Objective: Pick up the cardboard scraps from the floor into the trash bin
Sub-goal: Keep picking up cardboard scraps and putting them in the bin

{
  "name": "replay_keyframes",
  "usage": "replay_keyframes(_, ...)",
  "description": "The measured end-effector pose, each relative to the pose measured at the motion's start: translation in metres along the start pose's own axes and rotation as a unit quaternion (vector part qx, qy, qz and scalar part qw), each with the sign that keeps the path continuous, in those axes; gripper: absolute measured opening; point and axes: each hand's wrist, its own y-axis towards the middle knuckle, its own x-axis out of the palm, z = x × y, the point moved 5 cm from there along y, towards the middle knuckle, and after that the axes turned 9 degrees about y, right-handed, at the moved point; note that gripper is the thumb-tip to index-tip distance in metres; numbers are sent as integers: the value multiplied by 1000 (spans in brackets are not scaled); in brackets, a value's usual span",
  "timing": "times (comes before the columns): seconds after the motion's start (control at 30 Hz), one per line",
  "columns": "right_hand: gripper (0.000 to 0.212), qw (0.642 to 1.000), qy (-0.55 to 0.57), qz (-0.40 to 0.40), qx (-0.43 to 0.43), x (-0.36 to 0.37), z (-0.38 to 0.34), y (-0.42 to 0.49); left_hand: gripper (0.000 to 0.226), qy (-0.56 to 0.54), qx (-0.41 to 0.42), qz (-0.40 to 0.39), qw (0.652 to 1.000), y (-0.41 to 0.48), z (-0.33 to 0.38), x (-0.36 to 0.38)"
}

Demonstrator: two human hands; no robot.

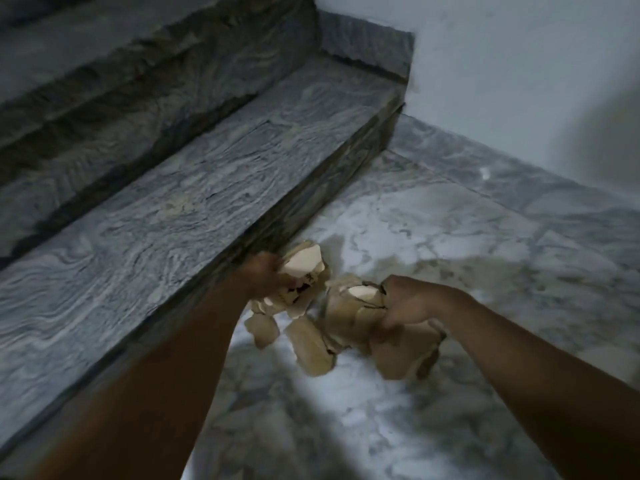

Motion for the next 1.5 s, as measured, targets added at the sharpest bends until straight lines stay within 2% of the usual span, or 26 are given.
replay_keyframes(0.1, 80, 999, 20, -24, -28, 40, -34, 25, 66, -7, 19, 13, 1000, 12, -6, 24)
replay_keyframes(0.23, 21, 1000, -22, 3, -20, 89, -52, 64, 85, 36, 50, 46, 997, 17, -6, 40)
replay_keyframes(0.27, 27, 999, -43, 10, -15, 100, -53, 71, 86, 23, 44, 45, 998, 18, -9, 41)
replay_keyframes(0.37, 79, 997, -63, 52, -13, 115, -53, 80, 81, -10, 46, 50, 998, 21, -16, 42)
replay_keyframes(0.4, 88, 996, -61, 61, -16, 116, -54, 80, 80, -17, 56, 49, 997, 21, -17, 41)
replay_keyframes(0.43, 88, 996, -56, 59, -19, 117, -55, 79, 80, -23, 66, 50, 996, 20, -16, 40)
replay_keyframes(0.53, 67, 999, -28, 37, -3, 122, -52, 73, 76, -79, 74, 53, 993, 13, -11, 31)
replay_keyframes(0.63, 52, 996, 93, 6, 1, 110, -39, 63, 62, -88, 59, 73, 992, 4, -4, 10)
replay_keyframes(0.67, 52, 993, 120, 7, -9, 100, -30, 58, 60, -95, 57, 87, 990, 0, -1, 2)
replay_keyframes(0.77, 78, 992, 114, 19, -49, 61, -12, 39, 62, -99, 68, 101, 988, -14, 4, -13)
replay_keyframes(0.87, 64, 997, 67, 17, -21, 27, 4, 18, 51, -102, 56, 62, 991, -31, 0, -11)
replay_keyframes(0.97, 70, 999, 32, 19, 12, 8, 19, 12, 37, -31, 29, 11, 999, -51, -15, -1)
replay_keyframes(1.03, 70, 997, 62, 32, 12, 3, 25, 13, 43, 1, 19, -18, 1000, -64, -27, 8)
replay_keyframes(1.13, 68, 994, 106, 35, -15, 3, 21, 13, 44, -27, 1, -44, 999, -79, -42, 25)
replay_keyframes(1.27, 70, 990, 132, 19, -48, 10, 7, 14, 62, 22, 19, 8, 1000, -80, -43, 47)
replay_keyframes(1.4, 84, 985, 144, 48, -80, 1, -9, 25, 64, 41, 29, 25, 998, -75, -37, 62)
replay_keyframes(1.5, 75, 988, 116, 64, -85, -14, -33, 45, 71, 38, 18, 27, 999, -67, -47, 66)
